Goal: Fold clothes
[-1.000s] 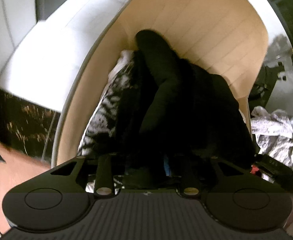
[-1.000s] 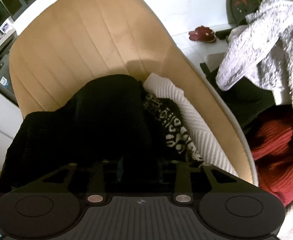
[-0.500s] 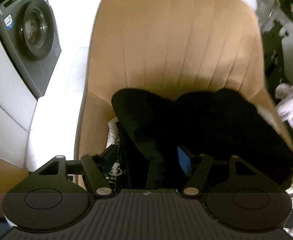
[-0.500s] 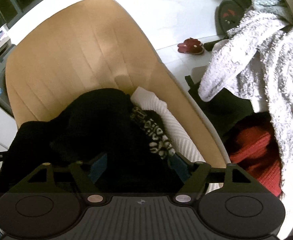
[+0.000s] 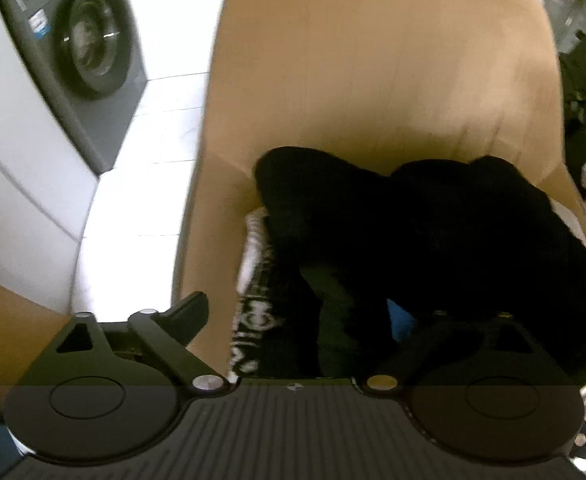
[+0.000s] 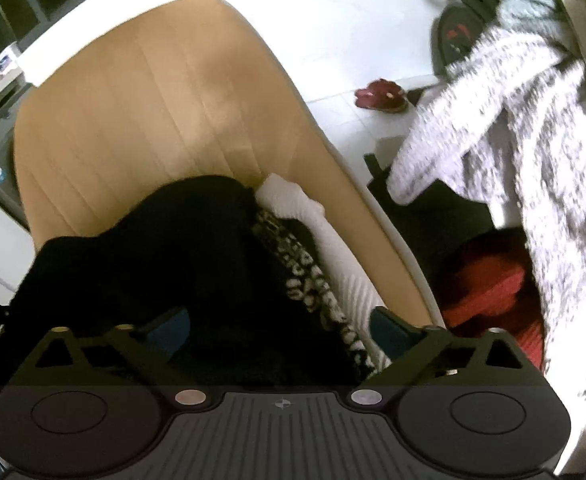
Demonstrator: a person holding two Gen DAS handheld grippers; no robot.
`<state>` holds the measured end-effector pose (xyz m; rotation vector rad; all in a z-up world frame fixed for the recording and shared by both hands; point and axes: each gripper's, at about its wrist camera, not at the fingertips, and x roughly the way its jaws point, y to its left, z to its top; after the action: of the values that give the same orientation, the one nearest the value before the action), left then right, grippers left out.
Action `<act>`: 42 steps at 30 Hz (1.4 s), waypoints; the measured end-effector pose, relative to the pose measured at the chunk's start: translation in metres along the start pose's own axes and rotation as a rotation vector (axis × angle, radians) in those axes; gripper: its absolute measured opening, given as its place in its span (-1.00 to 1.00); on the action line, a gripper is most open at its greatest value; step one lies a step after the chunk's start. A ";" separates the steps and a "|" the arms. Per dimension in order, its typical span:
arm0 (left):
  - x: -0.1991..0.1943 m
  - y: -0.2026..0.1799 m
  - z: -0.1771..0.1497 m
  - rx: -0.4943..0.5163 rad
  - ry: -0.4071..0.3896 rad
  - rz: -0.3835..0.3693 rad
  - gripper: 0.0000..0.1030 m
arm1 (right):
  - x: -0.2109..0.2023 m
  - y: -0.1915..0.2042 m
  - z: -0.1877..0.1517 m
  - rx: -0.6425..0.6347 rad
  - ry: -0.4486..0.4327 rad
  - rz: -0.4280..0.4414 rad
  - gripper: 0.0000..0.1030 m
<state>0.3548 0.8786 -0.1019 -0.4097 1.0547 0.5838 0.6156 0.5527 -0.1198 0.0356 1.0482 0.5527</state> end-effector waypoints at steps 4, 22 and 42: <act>-0.020 -0.008 -0.004 -0.026 -0.013 -0.013 0.97 | -0.010 0.003 0.013 -0.011 0.011 0.015 0.98; -0.152 -0.086 -0.052 -0.105 -0.105 0.061 0.99 | -0.115 0.039 0.000 -0.395 -0.069 -0.097 0.98; -0.274 -0.054 -0.207 0.029 -0.168 -0.065 0.99 | -0.314 0.116 -0.179 -0.279 -0.157 -0.120 0.98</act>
<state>0.1458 0.6489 0.0540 -0.3622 0.8845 0.5349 0.3006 0.4713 0.0759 -0.2255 0.8081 0.5735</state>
